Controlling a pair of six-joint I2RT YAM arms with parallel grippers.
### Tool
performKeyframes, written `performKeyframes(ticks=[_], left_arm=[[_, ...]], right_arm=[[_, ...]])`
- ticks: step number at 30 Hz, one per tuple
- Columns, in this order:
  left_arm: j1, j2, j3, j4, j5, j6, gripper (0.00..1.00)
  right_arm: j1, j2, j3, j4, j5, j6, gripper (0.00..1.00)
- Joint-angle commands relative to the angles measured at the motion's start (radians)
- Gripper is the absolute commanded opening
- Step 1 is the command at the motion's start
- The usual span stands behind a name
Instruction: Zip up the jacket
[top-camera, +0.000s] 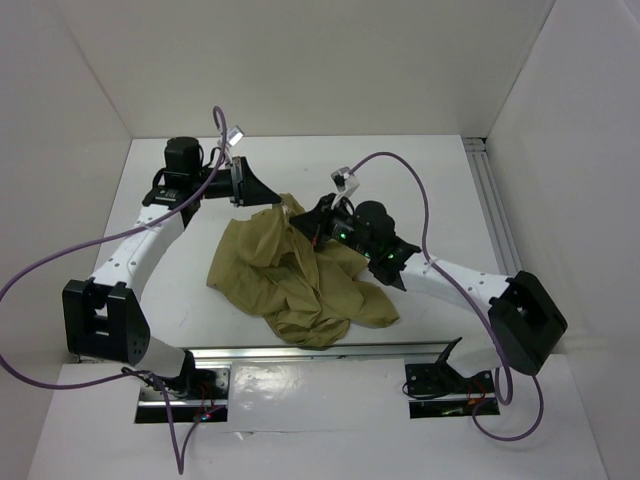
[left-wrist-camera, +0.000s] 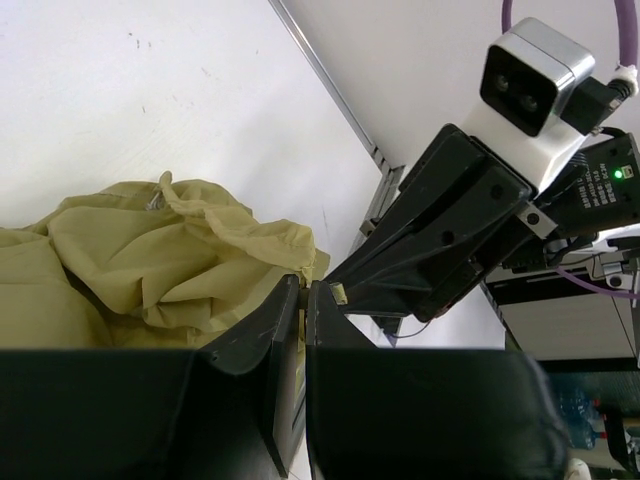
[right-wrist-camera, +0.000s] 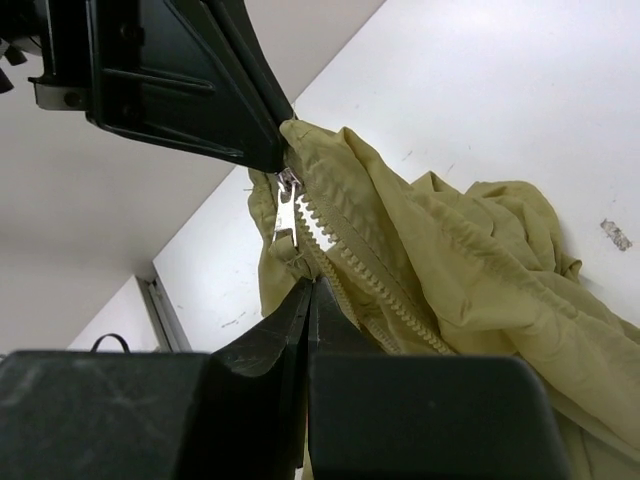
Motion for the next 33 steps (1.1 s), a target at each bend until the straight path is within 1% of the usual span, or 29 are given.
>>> performKeyframes(ticks=[1, 3, 5, 6, 8, 20, 24, 25, 26, 29, 30, 33], left_arm=[[0.012, -0.001, 0.004, 0.042, -0.001, -0.026, 0.0], [0.012, 0.008, 0.004, 0.042, -0.001, -0.035, 0.0], [0.012, 0.008, 0.004, 0.042, -0.001, -0.035, 0.0], [0.012, 0.008, 0.015, 0.042, -0.001, -0.035, 0.0], [0.021, 0.008, 0.015, 0.042, -0.001, -0.035, 0.0], [0.021, 0.008, 0.033, 0.023, -0.01, -0.026, 0.0], [0.021, 0.008, 0.033, 0.002, -0.01, -0.017, 0.0], [0.021, 0.008, 0.033, 0.002, -0.01, -0.017, 0.0], [0.021, 0.008, 0.033, 0.002, -0.01, -0.008, 0.0], [0.021, 0.008, 0.033, 0.002, 0.0, -0.008, 0.0], [0.021, 0.008, 0.033, 0.002, 0.009, -0.008, 0.0], [0.021, 0.008, 0.033, 0.002, 0.01, -0.008, 0.0]], right_arm=[[0.006, -0.038, -0.006, 0.009, 0.02, -0.015, 0.0], [0.006, -0.024, 0.018, -0.026, 0.011, -0.026, 0.0], [0.006, 0.002, 0.057, -0.109, 0.011, -0.026, 0.0], [0.006, 0.014, 0.075, -0.18, 0.011, -0.026, 0.0], [0.015, 0.036, 0.103, -0.235, 0.02, -0.026, 0.0], [0.033, 0.056, 0.055, -0.287, 0.061, 0.002, 0.0], [0.033, 0.007, 0.012, -0.197, 0.043, -0.012, 0.0], [0.033, -0.002, 0.012, -0.155, 0.028, -0.012, 0.14], [0.033, -0.011, 0.002, -0.135, 0.027, -0.012, 0.23], [0.033, -0.012, 0.002, -0.097, 0.037, -0.036, 0.39], [0.033, -0.012, 0.03, -0.097, 0.037, -0.048, 0.45], [0.033, 0.017, 0.064, -0.072, 0.037, -0.073, 0.47]])
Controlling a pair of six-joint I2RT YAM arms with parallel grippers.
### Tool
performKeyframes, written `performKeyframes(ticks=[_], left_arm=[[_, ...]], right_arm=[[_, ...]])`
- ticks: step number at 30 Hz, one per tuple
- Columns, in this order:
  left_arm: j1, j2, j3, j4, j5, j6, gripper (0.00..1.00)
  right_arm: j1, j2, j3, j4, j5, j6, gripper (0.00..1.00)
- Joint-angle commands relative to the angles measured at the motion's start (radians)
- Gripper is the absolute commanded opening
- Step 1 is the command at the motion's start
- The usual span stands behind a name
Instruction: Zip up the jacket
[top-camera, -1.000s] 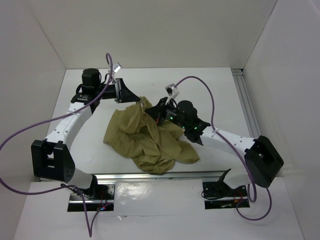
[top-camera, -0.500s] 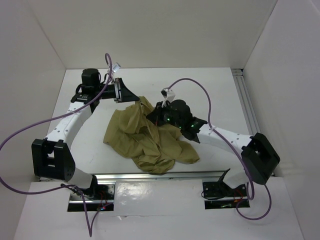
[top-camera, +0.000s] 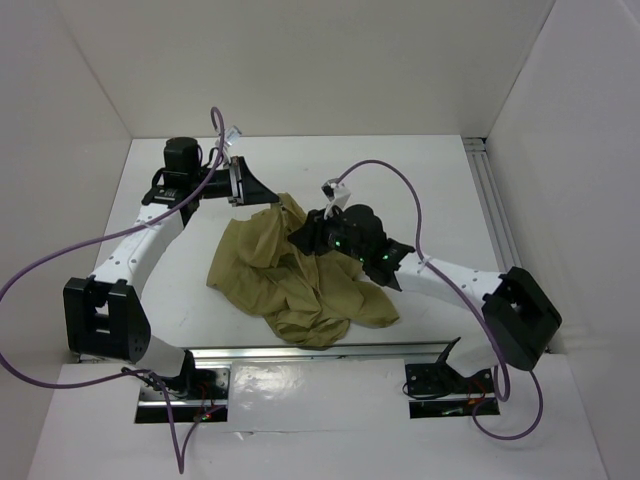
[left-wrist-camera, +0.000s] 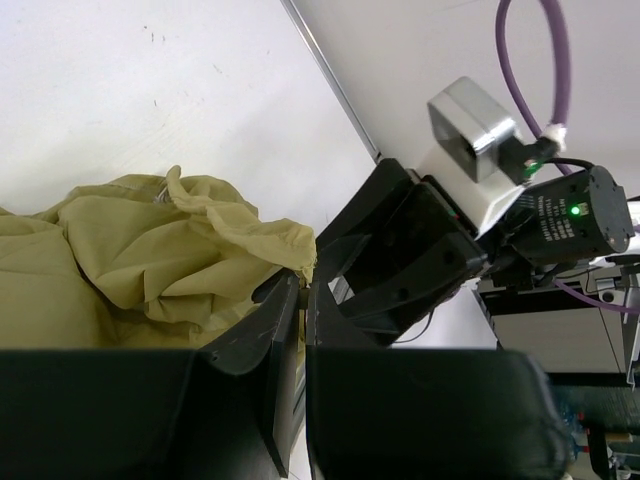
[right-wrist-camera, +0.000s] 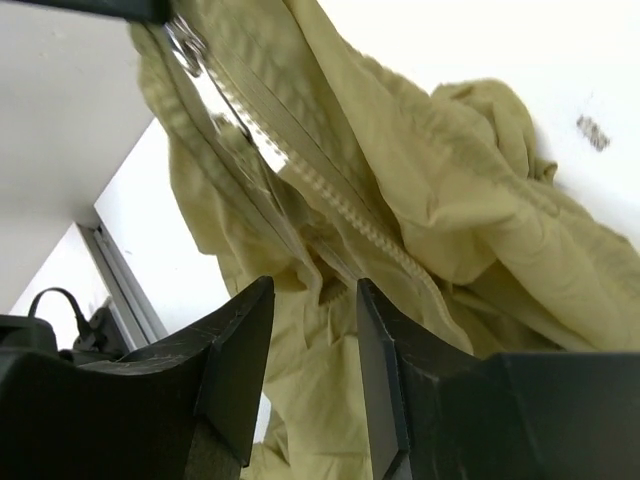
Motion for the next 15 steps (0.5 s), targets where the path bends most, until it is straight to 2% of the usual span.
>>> performKeyframes(ticks=[1, 15], left_arm=[[0.006, -0.004, 0.033, 0.014, 0.026, 0.013, 0.0], [0.006, -0.004, 0.013, 0.017, 0.044, 0.022, 0.0]], right_arm=[[0.009, -0.013, 0.06, 0.12, 0.005, -0.042, 0.47], [0.009, 0.093, 0.147, 0.181, -0.004, -0.051, 0.47]])
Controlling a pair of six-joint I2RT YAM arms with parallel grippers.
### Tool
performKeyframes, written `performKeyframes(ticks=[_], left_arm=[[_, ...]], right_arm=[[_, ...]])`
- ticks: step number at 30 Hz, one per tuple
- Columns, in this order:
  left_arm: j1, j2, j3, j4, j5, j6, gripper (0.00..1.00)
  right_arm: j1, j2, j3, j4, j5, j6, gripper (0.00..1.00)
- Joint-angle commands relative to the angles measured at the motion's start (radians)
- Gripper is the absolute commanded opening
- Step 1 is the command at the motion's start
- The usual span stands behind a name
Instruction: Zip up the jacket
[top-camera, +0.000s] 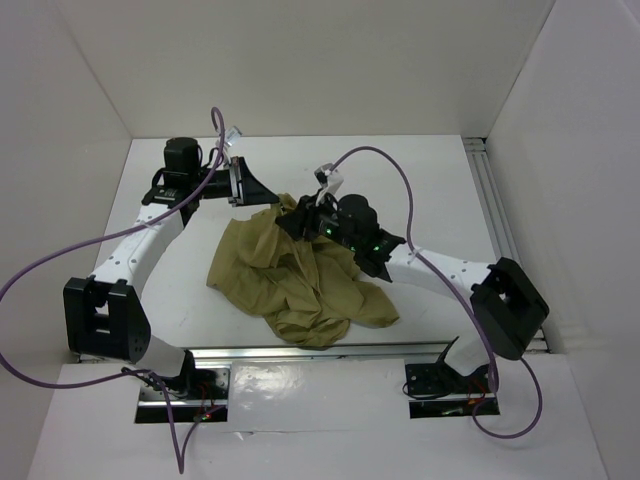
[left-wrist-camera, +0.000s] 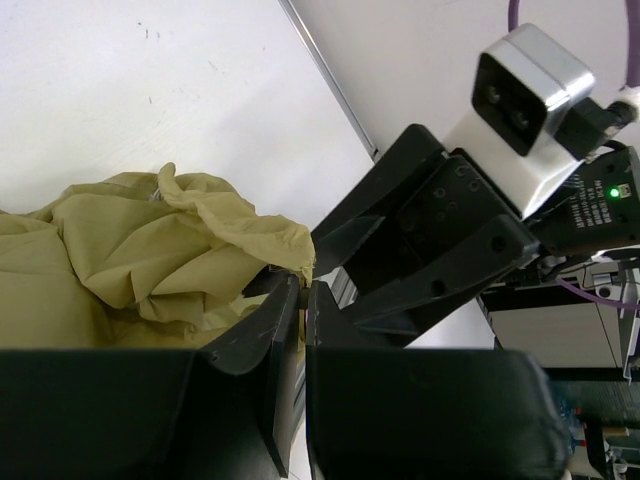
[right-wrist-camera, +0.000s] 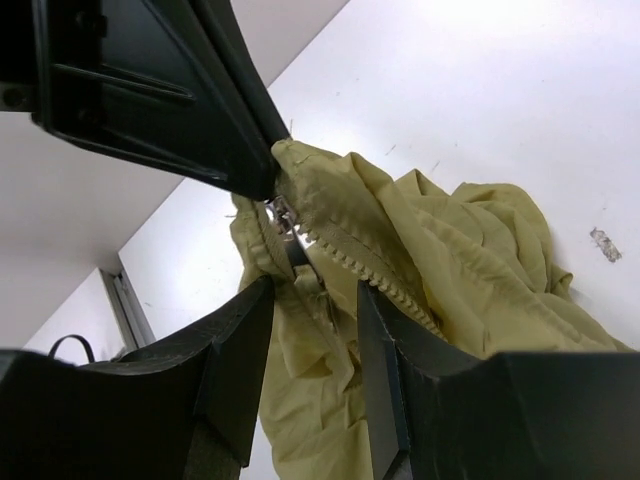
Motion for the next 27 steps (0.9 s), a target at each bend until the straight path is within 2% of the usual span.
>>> performKeyframes(ticks=[1, 5, 13, 20, 23, 27], left_arm=[[0.006, -0.004, 0.013, 0.021, 0.033, 0.019, 0.0], [0.006, -0.004, 0.013, 0.021, 0.033, 0.019, 0.0], [0.006, 0.006, 0.013, 0.012, 0.024, 0.028, 0.0], [0.006, 0.006, 0.013, 0.003, 0.015, 0.037, 0.0], [0.006, 0.015, 0.022, 0.003, 0.015, 0.037, 0.0], [0.006, 0.015, 0.022, 0.003, 0.015, 0.037, 0.0]], right_arm=[[0.008, 0.028, 0.051, 0.07, -0.001, -0.018, 0.47], [0.008, 0.028, 0.042, 0.079, 0.012, -0.018, 0.37], [0.008, -0.045, -0.01, 0.07, 0.036, -0.018, 0.31], [0.008, -0.073, -0.032, 0.059, 0.045, -0.018, 0.34], [0.008, -0.082, -0.032, 0.05, 0.045, -0.018, 0.23], [0.008, -0.062, -0.022, 0.041, 0.025, -0.018, 0.26]])
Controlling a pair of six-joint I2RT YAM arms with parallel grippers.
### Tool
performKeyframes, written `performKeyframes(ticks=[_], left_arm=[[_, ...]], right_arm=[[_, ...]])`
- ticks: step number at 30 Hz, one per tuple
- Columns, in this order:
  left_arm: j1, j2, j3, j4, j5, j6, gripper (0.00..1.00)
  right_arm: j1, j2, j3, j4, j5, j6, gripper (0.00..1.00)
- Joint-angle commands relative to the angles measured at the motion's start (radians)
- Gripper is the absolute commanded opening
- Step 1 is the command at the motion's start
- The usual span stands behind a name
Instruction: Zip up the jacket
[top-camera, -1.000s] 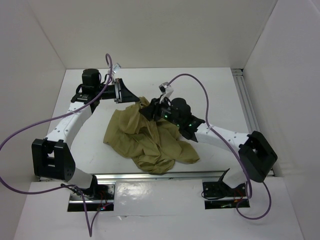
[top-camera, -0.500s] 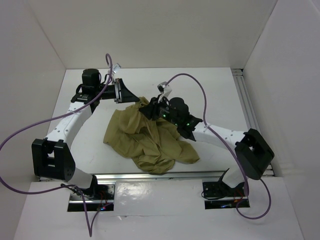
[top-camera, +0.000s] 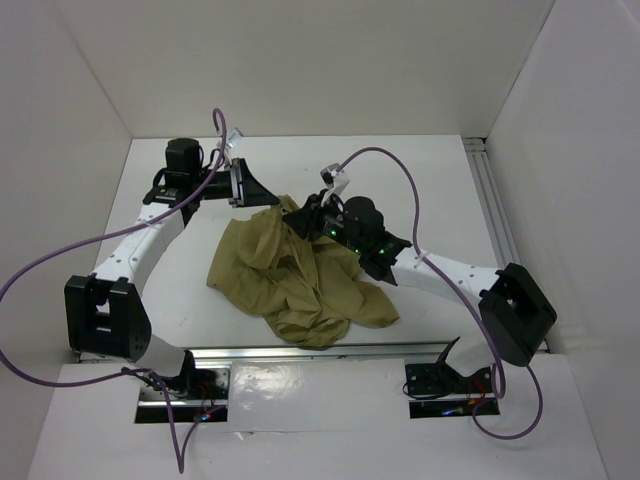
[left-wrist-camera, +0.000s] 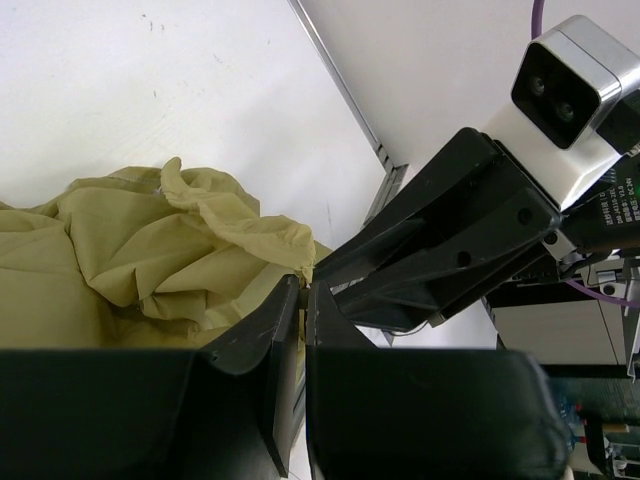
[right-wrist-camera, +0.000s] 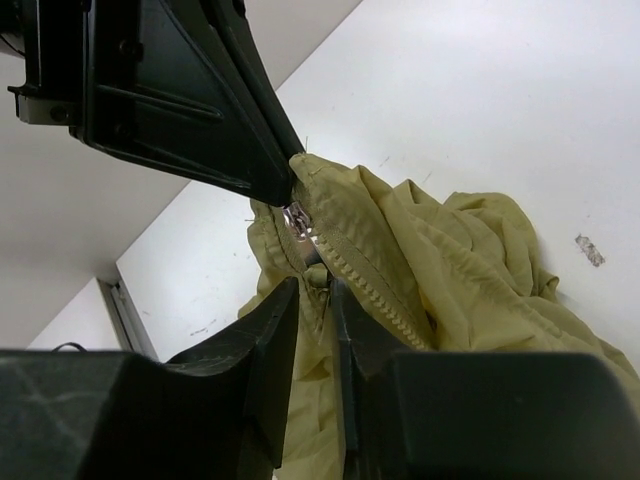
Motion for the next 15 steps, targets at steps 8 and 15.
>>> performKeyframes(ticks=[8, 15], left_arm=[[0.007, 0.005, 0.032, 0.019, 0.015, 0.015, 0.0], [0.007, 0.005, 0.032, 0.019, 0.015, 0.015, 0.0]], right_arm=[[0.007, 0.01, 0.031, 0.01, -0.036, -0.02, 0.25], [0.007, 0.028, 0.041, -0.001, -0.036, -0.029, 0.18]])
